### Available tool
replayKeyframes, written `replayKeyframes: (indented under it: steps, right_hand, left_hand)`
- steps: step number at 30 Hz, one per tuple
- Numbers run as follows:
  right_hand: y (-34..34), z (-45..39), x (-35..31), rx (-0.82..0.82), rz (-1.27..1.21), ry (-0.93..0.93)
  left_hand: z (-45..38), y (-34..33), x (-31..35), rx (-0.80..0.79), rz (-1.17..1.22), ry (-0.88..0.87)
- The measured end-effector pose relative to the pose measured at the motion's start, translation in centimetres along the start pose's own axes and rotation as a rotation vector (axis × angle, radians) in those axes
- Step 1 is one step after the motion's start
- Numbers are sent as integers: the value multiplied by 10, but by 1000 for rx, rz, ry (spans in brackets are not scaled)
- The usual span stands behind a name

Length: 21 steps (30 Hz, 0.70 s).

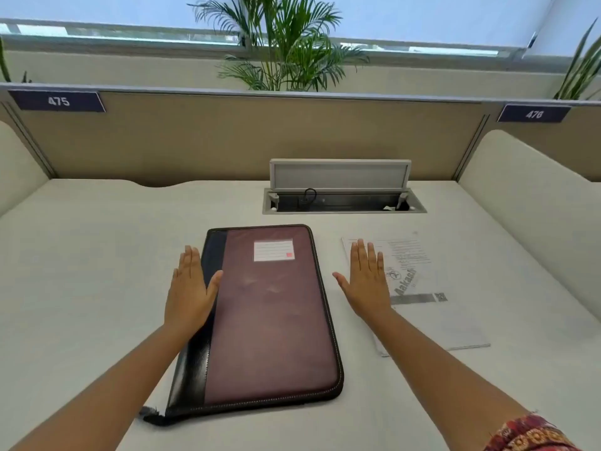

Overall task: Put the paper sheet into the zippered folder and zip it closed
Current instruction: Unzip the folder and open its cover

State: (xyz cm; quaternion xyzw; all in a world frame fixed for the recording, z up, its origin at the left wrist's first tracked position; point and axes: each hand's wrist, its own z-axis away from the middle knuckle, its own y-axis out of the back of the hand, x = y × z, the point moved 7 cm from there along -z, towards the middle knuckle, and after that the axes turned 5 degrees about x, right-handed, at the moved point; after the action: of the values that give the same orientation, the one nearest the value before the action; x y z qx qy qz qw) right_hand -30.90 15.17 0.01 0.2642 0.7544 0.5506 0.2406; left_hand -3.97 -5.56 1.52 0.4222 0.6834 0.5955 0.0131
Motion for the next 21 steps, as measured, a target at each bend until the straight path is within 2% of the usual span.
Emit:
replayKeyframes:
  steps: [10,14,21]
  right_hand:
    - [-34,28,-4,-167,-107,-13]
    - [-39,28,-5,-243,-154,-12]
    - [-36,31,-8,-156,-152,-9]
  left_hand:
    - [27,-24,-35,-198,69,182]
    - [27,-23,-34,-189,54,199]
    - [30,-23,-32,-149,51,210]
